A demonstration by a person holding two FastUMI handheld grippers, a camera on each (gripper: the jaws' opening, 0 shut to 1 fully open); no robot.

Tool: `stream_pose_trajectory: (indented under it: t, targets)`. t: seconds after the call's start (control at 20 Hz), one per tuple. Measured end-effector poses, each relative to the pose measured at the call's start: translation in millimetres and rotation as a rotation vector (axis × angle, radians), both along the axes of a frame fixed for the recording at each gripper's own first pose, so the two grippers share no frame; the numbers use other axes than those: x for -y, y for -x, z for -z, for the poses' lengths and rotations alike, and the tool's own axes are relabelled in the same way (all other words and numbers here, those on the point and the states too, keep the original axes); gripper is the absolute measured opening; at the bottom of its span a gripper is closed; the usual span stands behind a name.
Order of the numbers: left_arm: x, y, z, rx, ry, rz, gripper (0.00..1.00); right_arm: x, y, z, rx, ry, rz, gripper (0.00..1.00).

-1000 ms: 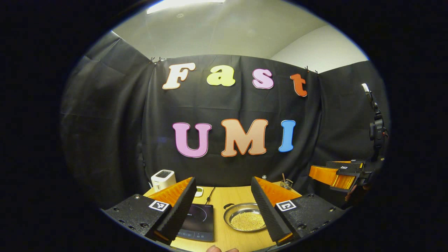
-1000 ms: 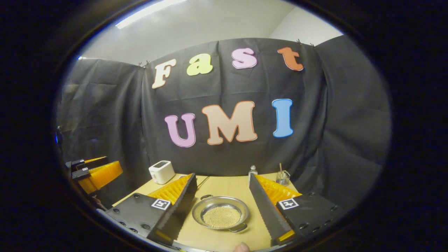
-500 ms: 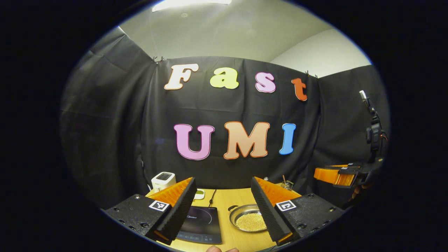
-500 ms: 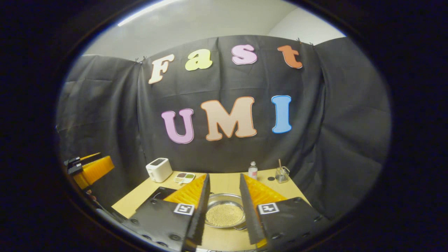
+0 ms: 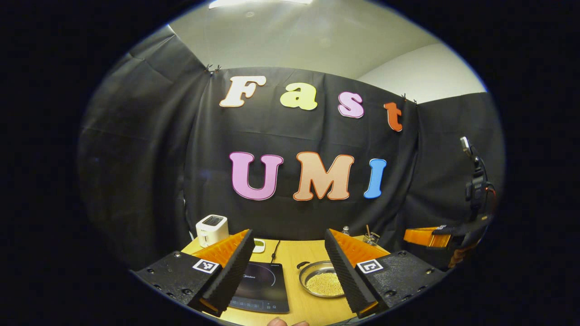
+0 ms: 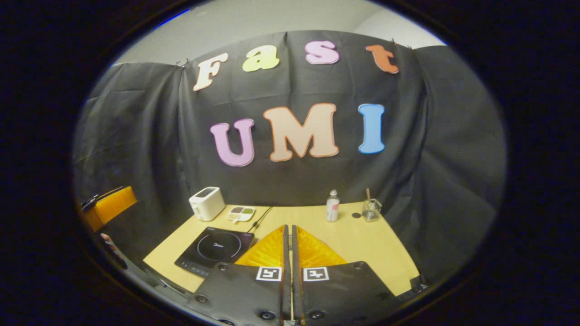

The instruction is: First push the handle of the pot to place it horizontally, then grasp the pot with both hands and set it on the induction cooktop.

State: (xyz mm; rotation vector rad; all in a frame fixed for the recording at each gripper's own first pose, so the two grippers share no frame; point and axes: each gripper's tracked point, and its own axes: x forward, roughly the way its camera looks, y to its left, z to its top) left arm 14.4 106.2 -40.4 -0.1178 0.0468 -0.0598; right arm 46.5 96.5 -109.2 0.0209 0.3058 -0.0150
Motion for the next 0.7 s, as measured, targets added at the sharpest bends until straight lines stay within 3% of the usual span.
stream_pose_trajectory:
  t: [0.05,0.15,0.2,0.25,0.35,0.55,0.7]
  targets:
    - [-1.5,-3.1,5.2,-0.019,-0.004,-0.011,0.91,1.4,-2.1,9.7,-0.025,-0.002,-0.014,0.04]
    - [6.5,-12.3,9.2,-0.031,-0.003,-0.001,0.95,7.1,-9.7,23.1,-0.050,-0.020,-0.037,0.00]
    - [9.4,-19.0,13.8,-0.043,-0.014,0.002,0.95,9.6,-10.8,36.3,-0.076,-0.038,-0.049,0.03]
    - [9.2,-24.1,19.5,-0.067,-0.029,-0.008,0.91,11.8,-13.8,49.7,-0.108,-0.054,-0.066,0.00]
    - [8.2,-35.4,19.8,-0.080,-0.017,-0.047,0.95,20.3,-19.2,73.2,-0.161,-0.057,-0.101,0.03]
    - [20.2,-56.1,31.6,-0.133,0.009,-0.118,0.95,38.1,-37.4,114.3,-0.239,-0.082,-0.159,0.02]
    - [24.8,-68.5,39.3,-0.161,-0.023,-0.171,0.95,43.4,-51.1,150.6,-0.292,-0.106,-0.223,0.02]
